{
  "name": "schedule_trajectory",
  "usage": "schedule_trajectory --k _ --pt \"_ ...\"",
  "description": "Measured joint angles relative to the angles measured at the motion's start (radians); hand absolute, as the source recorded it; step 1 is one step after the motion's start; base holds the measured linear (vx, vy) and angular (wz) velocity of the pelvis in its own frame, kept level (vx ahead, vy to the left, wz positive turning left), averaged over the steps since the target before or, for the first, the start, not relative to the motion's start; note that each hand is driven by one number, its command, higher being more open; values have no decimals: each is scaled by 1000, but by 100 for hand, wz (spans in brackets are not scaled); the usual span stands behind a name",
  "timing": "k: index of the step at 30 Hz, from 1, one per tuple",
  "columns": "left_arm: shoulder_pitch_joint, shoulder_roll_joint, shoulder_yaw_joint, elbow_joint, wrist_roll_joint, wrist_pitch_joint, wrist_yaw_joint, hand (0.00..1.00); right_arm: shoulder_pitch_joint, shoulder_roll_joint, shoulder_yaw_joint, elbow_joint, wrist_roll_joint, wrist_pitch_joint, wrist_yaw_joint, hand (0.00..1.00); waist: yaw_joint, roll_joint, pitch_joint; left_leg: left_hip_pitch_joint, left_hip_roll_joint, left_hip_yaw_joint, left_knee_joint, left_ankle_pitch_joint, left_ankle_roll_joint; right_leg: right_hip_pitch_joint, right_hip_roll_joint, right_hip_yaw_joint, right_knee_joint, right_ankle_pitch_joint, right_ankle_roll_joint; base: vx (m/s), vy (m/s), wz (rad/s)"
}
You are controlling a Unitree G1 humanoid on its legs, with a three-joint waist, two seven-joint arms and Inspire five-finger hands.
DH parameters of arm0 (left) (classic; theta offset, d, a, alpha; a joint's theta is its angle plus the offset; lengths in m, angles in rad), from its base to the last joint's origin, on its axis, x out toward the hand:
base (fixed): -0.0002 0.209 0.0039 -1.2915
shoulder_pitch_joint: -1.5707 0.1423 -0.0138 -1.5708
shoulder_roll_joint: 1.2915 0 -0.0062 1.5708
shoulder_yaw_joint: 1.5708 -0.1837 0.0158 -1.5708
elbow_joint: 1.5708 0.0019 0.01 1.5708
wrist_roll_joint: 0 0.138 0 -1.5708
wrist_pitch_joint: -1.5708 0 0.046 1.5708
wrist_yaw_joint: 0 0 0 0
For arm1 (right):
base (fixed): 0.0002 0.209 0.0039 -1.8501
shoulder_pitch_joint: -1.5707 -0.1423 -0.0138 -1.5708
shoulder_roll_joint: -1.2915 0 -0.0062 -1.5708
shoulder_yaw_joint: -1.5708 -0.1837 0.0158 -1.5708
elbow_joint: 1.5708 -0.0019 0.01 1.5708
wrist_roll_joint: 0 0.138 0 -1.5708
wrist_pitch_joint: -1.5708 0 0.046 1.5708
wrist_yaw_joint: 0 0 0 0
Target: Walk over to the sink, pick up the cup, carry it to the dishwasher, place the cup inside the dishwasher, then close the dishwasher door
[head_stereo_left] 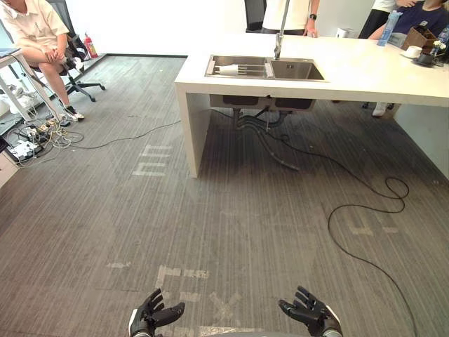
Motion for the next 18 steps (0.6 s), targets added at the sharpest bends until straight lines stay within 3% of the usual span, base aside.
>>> schedule_trajectory --k 12,18 --pt "1 -8 -8 1 -1 1 -19 90 1 2 -15 0 1 -4 -14 90 0 1 -10 3 0 3 -1 0 0 0 0 2 4 -1 0 0 0 0" --pt "3 -8 -9 0 -1 -3 2 90 3 3 -15 -11 14 -39 -30 90 0 1 -10 9 -1 5 -2 -3 0 0 -2 3 17 -11 -6 0 0 0"
